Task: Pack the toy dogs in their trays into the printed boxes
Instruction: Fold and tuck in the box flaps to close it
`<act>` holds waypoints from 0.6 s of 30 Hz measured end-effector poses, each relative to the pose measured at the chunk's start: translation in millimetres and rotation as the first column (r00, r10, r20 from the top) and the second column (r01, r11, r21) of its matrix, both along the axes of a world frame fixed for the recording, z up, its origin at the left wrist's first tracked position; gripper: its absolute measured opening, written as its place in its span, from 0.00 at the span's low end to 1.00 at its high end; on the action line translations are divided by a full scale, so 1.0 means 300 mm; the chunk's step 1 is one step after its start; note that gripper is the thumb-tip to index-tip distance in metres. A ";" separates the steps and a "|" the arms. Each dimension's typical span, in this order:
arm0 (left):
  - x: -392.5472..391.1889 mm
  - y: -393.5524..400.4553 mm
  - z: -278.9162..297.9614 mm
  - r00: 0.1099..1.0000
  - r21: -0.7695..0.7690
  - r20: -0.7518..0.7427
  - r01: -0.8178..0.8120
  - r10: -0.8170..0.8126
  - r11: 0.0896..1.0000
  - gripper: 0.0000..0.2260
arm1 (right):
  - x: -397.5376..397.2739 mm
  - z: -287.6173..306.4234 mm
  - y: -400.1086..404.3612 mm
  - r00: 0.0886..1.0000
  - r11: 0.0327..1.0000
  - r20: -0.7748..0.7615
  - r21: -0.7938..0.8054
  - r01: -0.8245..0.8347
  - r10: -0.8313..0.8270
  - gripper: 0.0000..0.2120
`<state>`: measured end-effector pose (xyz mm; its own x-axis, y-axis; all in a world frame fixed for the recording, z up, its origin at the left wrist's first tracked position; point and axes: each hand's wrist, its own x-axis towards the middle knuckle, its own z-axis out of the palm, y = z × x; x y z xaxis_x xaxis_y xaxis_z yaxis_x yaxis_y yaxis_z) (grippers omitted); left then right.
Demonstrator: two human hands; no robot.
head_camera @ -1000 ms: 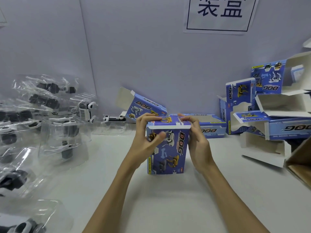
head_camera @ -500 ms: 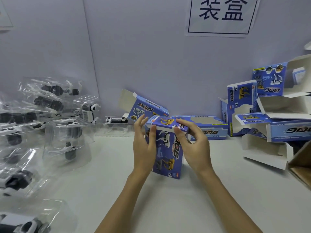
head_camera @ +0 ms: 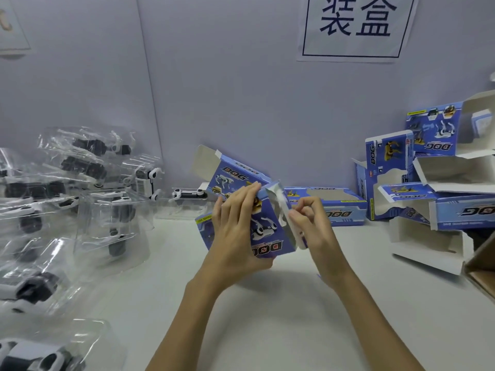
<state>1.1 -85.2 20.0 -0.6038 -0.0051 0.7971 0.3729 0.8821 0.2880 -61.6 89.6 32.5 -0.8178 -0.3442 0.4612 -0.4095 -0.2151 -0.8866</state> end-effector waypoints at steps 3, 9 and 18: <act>0.008 -0.022 0.008 0.997 0.006 0.063 0.041 -0.041 0.999 0.58 | 0.011 -0.013 -0.013 0.995 0.997 -0.090 0.061 0.053 -0.047 0.14; 0.017 -0.010 0.012 0.998 0.020 0.058 0.031 -0.033 0.999 0.57 | 0.030 -0.022 -0.031 0.989 0.996 -0.132 0.053 0.075 -0.067 0.21; 0.012 0.005 0.005 0.999 0.012 0.044 -0.006 0.005 1.000 0.57 | 0.031 -0.022 -0.039 0.990 0.997 -0.134 0.059 0.059 -0.051 0.21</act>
